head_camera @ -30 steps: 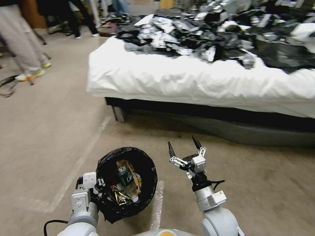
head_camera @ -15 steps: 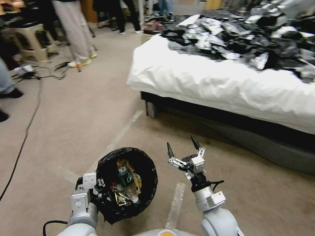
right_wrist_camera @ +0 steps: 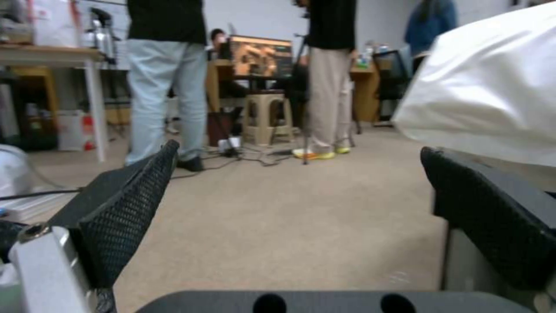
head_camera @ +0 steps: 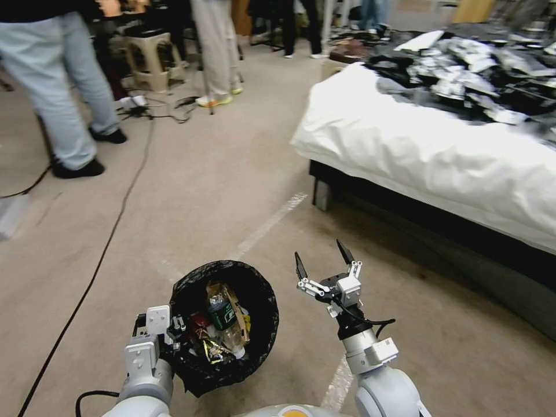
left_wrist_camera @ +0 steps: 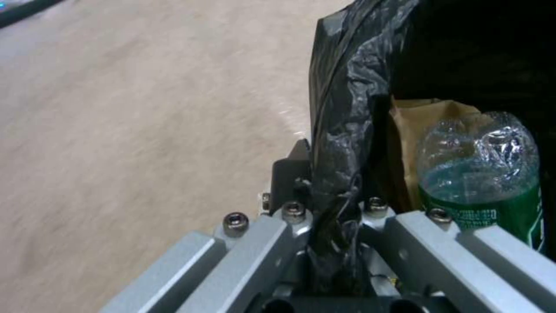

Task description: Pick up the trash bin, then pick up the garbage from the floor and place it into the trash bin.

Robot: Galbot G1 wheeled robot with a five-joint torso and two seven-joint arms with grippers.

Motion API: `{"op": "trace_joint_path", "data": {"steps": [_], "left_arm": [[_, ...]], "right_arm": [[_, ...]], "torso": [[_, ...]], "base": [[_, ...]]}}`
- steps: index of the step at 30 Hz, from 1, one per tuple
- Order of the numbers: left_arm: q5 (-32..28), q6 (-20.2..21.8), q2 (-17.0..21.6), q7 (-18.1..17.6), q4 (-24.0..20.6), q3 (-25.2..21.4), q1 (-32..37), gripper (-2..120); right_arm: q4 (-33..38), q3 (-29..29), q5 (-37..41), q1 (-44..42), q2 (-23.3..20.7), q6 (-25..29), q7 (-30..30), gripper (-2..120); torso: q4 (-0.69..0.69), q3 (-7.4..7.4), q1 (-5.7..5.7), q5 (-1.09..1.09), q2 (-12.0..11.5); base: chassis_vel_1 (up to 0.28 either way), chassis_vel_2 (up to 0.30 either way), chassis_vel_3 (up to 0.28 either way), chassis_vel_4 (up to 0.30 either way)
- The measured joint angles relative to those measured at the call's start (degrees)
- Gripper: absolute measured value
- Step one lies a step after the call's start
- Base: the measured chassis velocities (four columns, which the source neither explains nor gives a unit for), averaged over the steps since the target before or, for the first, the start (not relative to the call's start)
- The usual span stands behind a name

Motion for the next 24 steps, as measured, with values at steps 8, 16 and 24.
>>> {"op": "trace_joint_path", "data": {"steps": [8,16,24], "left_arm": [[0.1,0.0,0.0,0.0,0.0,-0.1,0.0,0],[0.0,0.0,0.0,0.0,0.0,-0.1,0.0,0],[0.0,-0.1,0.0,0.0,0.0,0.0,0.0,0]], "right_arm": [[0.0,0.0,-0.2,-0.1,0.1,0.1,-0.5,100],[0.0,0.0,-0.4,-0.2,0.2,0.1,-0.8,100],[0.1,0.0,-0.5,-0.4,0.3,0.2,-0.9,100]], "torso": [[0.00,0.00,0.00,0.00,0.0],[0.00,0.00,0.00,0.00,0.0],[0.00,0.00,0.00,0.00,0.0]], "base": [[0.128,0.131,0.119,0.130],[0.129,0.123,0.121,0.132],[0.135,0.121,0.141,0.132]]}}
